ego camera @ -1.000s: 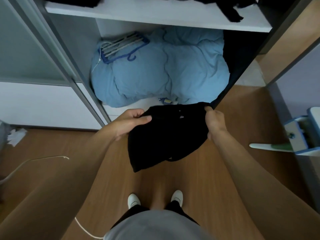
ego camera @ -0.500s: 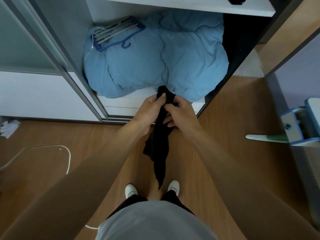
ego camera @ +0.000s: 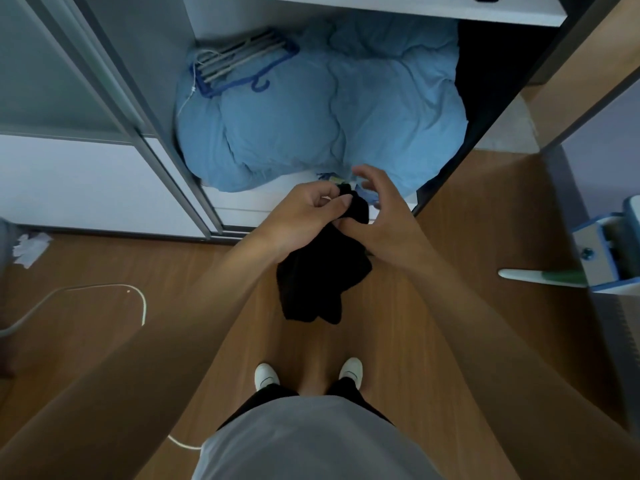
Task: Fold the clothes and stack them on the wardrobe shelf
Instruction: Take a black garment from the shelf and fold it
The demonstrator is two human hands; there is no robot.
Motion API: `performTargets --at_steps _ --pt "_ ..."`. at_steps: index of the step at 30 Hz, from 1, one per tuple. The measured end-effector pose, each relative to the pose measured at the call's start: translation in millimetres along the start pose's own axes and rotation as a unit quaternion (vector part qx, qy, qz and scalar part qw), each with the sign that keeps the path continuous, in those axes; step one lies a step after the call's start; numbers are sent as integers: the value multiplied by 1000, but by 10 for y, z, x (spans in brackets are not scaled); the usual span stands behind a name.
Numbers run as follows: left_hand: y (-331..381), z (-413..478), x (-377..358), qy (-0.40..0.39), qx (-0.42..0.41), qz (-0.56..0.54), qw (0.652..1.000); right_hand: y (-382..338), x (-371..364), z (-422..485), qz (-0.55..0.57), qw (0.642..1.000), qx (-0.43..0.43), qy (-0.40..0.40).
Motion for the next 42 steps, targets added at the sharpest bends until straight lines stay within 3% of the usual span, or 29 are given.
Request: performTargets --at_steps 4,11,16,20,27,34,39,42 --pt "93 -13 -54 -1 -41 48 998 -67 16 17 -29 997 46 -48" --pt "-49 -37 41 58 -40 33 997 -20 -81 33 -106 994 -18 -30" --pt "-182 -106 129 12 -63 44 997 21 -81 43 -116 991 -50 -45" --pt "-267 -159 176 -13 -65 67 996 -48 -54 33 -79 996 -27 -28" --pt "-606 -191 241 -62 3 43 997 -186 -42 50 -39 999 7 2" --pt "-1366 -190 229 -152 118 164 968 -417 39 4 40 998 39 41" --pt "-1622 -179 258 -111 137 242 954 -550 99 11 62 997 39 39" --pt "-1724 -149 400 -35 149 248 957 -527 199 14 104 993 20 61"
Point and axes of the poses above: each hand's wrist, its own z-axis towards the middle knuckle, its own x-axis out of the back of the hand, y = z × x, the point moved 5 cm from there along z, towards the middle knuckle, and after that the axes turned 6 degrees about -y, right-handed, at the moved point
